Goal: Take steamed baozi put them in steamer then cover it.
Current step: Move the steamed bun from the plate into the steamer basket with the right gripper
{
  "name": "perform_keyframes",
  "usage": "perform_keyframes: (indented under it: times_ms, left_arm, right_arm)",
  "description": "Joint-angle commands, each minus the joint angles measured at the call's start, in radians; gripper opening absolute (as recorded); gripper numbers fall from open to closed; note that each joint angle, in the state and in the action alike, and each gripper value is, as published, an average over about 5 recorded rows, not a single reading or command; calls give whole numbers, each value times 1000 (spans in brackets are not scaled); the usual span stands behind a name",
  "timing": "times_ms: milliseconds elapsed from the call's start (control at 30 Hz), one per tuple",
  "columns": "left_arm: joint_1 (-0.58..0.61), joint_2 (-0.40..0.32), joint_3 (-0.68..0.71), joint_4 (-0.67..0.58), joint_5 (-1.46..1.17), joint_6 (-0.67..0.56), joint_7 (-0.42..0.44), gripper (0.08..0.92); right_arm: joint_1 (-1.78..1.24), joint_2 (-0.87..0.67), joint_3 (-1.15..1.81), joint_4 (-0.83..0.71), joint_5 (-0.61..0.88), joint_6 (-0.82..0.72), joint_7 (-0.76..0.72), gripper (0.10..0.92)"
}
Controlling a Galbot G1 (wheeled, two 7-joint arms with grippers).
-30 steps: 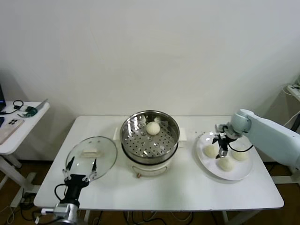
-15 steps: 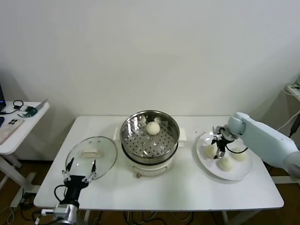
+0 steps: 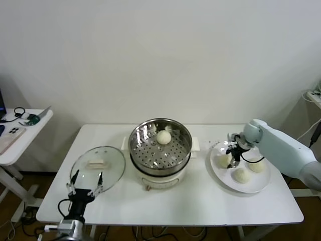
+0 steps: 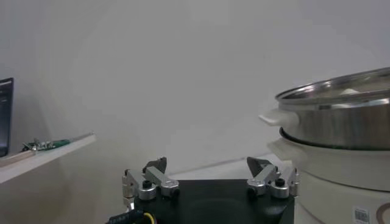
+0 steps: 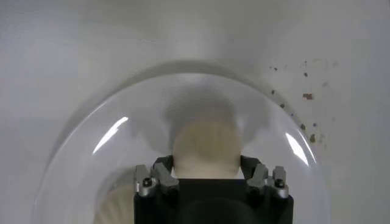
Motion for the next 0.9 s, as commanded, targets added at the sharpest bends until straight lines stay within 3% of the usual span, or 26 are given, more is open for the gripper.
perform_keyframes:
  times_ms: [33, 300, 533, 900]
  left_arm:
    - [3, -1, 0, -1, 1, -3, 0, 823]
    - [14, -5, 12, -11, -14, -4, 2, 823]
    - [15, -14, 33, -15, -11, -8, 3, 823]
    - [12, -2, 51, -5, -10, -20, 6, 823]
  right_arm:
    - [80, -38, -51, 52, 124, -34, 7, 713]
    - [406, -86, -273, 123, 388, -75, 22, 704]
    - [682, -41, -453, 206, 580, -116, 35, 705]
    - [749, 119, -492, 365, 753, -248, 136, 713]
